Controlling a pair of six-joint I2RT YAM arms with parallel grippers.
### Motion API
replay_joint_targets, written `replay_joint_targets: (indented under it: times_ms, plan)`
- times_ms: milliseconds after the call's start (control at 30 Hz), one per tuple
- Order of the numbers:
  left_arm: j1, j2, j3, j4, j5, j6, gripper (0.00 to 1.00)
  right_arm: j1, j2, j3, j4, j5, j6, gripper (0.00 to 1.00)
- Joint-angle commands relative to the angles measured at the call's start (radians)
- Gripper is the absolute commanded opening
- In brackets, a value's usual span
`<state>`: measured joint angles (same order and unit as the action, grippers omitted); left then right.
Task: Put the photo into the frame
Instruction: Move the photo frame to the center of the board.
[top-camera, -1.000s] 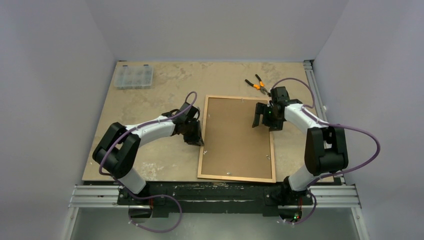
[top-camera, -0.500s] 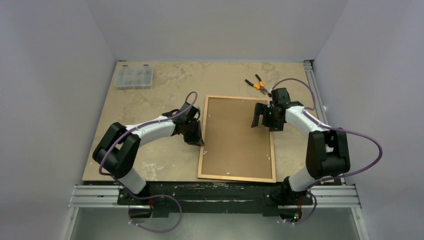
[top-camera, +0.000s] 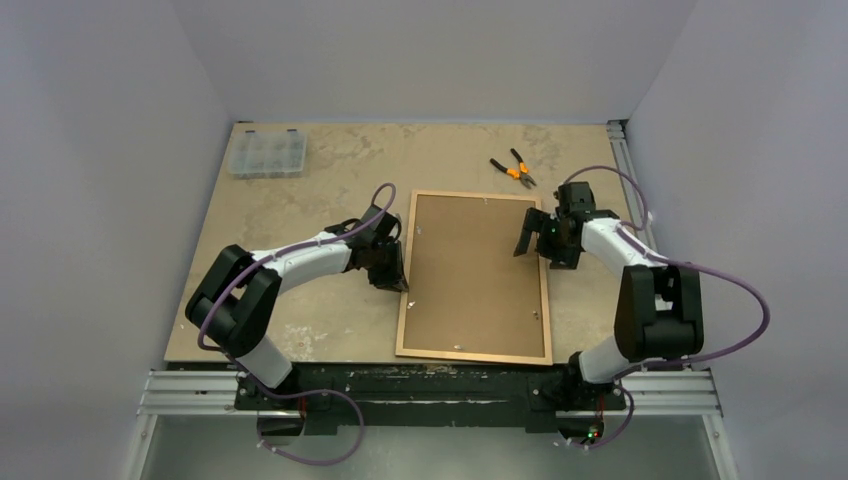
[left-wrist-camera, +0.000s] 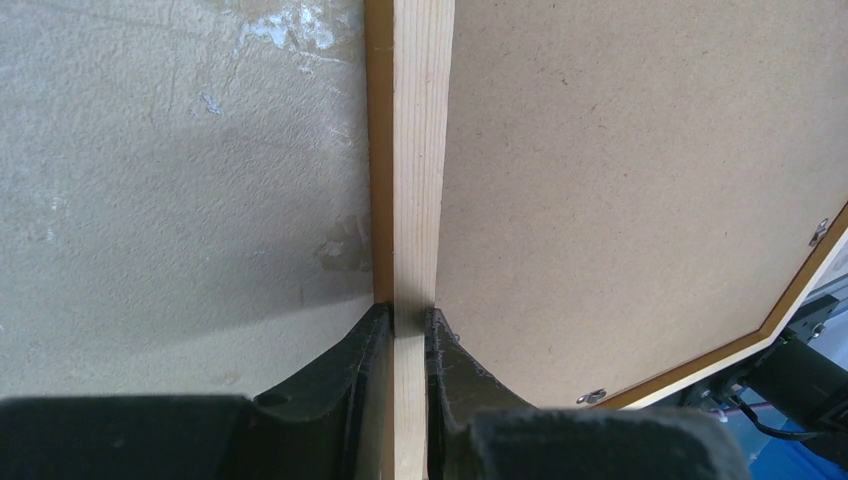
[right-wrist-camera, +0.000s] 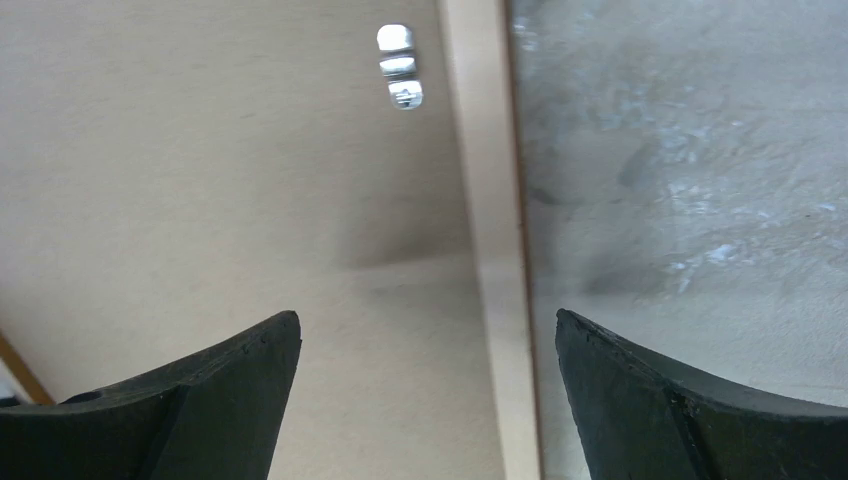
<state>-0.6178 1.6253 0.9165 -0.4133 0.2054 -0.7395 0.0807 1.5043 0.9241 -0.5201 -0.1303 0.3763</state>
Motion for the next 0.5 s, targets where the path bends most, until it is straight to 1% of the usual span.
replay_joint_targets:
  times_ms: [0,267,467]
  plan:
    - [-0.014,0.035,-0.027,-0.003,-0.094,0.024,0.10,-0.053,0.056,-0.035,0.032,-0.047,0.006,0.97]
    - [-0.013,0.004,-0.051,0.047,-0.037,-0.006,0.11,-0.038,0.103,-0.088,0.076,-0.136,0.010,0.96]
    - [-0.011,-0.046,-0.102,0.106,0.017,-0.048,0.12,0.047,0.099,-0.099,0.092,-0.180,0.046,0.95]
